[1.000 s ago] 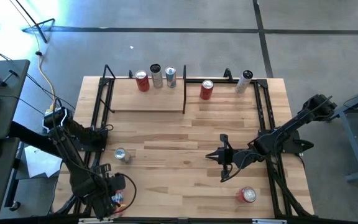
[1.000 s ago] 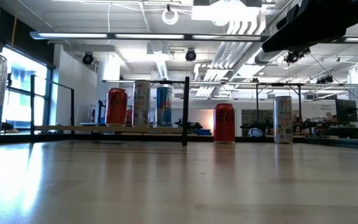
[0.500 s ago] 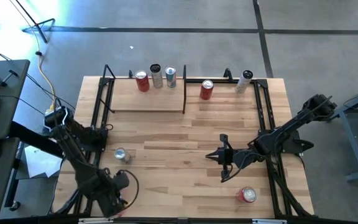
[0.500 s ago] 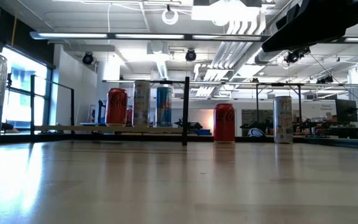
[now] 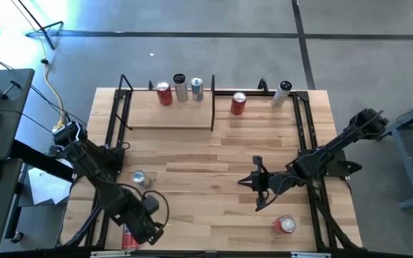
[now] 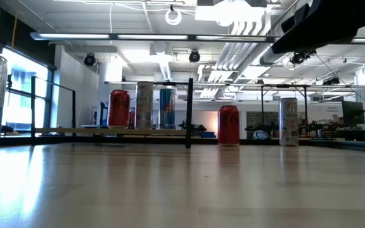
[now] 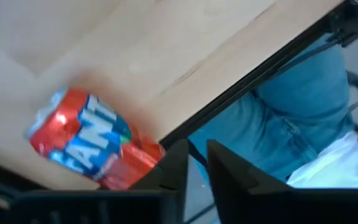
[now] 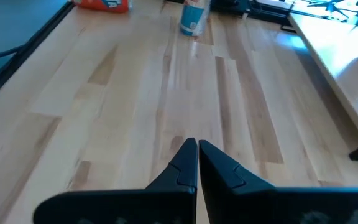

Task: Place canned beverage on shelf
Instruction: Put the left red soda can on the shelf

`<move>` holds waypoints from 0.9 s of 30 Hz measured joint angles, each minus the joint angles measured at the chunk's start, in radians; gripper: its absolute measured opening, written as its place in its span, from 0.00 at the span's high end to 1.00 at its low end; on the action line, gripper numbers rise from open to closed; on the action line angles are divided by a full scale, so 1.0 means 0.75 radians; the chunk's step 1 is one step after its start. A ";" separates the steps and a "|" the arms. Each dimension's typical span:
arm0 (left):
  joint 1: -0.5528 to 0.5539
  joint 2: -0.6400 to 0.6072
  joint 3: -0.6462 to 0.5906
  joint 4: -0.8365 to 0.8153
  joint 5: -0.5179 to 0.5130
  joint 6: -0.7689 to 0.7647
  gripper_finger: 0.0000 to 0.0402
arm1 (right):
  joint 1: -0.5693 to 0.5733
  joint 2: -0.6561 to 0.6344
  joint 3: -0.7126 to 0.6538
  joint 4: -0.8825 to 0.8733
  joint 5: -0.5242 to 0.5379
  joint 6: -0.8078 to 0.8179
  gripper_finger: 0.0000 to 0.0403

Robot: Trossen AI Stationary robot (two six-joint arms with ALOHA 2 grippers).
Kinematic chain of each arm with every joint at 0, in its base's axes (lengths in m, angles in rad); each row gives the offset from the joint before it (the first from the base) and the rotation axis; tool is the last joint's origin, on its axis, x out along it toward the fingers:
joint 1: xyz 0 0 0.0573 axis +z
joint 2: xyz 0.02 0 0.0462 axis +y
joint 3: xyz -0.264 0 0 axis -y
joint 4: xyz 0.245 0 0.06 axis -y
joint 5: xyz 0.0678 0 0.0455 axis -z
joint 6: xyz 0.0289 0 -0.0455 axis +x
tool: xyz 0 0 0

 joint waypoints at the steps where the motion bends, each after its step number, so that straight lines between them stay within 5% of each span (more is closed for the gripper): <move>1: -0.012 0.000 0.000 0.000 0.002 -0.045 0.83 | 0.002 0.000 0.000 0.000 -0.005 0.004 1.00; 7: -0.100 0.053 0.001 -0.062 -0.003 -0.291 0.54 | 0.038 0.000 0.000 0.000 -0.006 0.000 1.00; 13: -0.147 0.181 0.001 -0.084 0.159 -0.372 0.32 | 0.061 0.000 0.000 0.001 -0.001 0.000 1.00; 27: -0.133 0.270 -0.053 -0.001 0.063 -0.222 0.24 | 0.061 0.000 0.000 0.001 0.002 0.000 1.00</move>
